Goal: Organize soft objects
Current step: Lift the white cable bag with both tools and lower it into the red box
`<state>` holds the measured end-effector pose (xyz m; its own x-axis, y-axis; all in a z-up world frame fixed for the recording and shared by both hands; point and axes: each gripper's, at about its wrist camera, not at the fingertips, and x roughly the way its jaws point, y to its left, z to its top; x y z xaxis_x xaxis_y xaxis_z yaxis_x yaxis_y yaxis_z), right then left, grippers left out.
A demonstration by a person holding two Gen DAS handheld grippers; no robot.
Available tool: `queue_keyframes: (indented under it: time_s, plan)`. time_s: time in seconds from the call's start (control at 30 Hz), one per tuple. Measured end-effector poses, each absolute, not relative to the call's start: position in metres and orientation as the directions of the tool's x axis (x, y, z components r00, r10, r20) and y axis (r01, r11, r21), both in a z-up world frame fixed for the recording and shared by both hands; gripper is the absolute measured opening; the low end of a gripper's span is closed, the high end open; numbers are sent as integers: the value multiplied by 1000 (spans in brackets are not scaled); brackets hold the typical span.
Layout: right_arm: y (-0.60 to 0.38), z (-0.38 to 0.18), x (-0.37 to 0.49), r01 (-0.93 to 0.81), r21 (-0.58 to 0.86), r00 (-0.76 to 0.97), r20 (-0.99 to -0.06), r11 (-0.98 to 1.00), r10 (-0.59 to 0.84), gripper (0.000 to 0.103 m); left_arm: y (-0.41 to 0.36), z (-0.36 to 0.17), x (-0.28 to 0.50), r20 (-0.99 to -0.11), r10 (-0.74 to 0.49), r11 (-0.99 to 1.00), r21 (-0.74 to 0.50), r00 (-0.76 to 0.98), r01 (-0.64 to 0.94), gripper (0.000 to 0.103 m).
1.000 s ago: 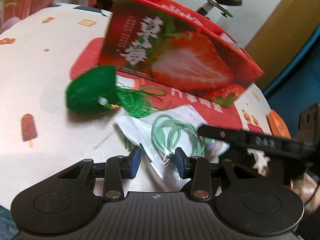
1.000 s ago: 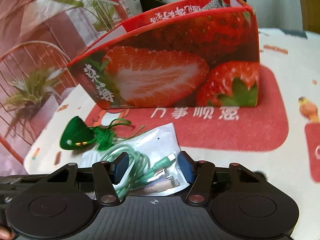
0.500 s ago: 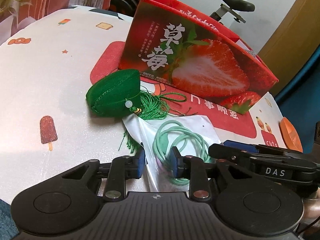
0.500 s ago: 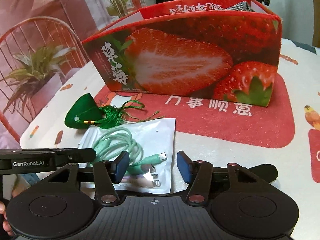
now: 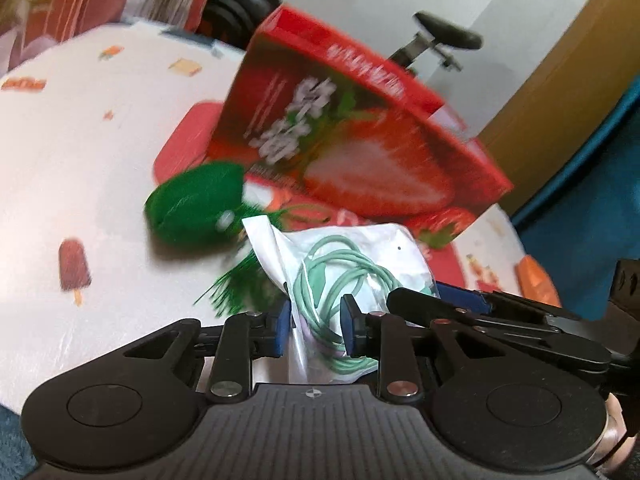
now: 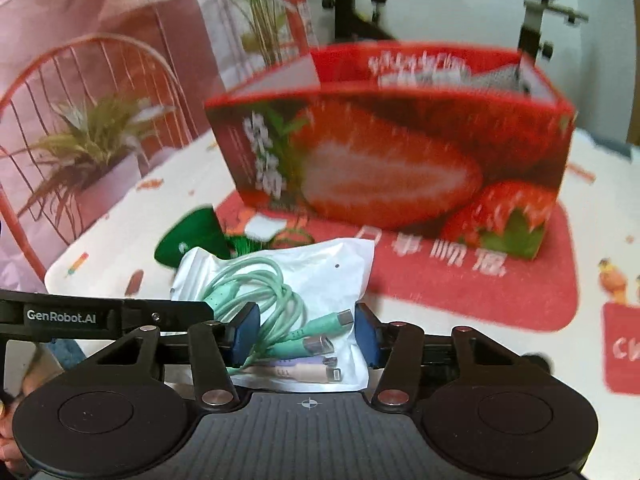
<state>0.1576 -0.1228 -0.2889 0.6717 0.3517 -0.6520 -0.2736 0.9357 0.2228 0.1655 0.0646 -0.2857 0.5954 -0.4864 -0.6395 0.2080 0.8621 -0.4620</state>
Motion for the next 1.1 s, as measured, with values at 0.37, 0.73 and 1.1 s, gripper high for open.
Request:
queue_keyframes:
  time_s: [0.37,0.73,1.1]
  plan:
    - [-124,-242,143,-316,119,780,-533,941,329,47,59,-238,156,-505,-503,856,-400,701,326,28]
    - [-131,-182,178,-313,103,846,-421,944,327,47,41,-170,200,-387,-507,856,-331,770,397,28]
    - [-147,-173,264,-227,104,867,-431,968,249,47,22,-174,291,-431,-524,849,-331,735,411,28]
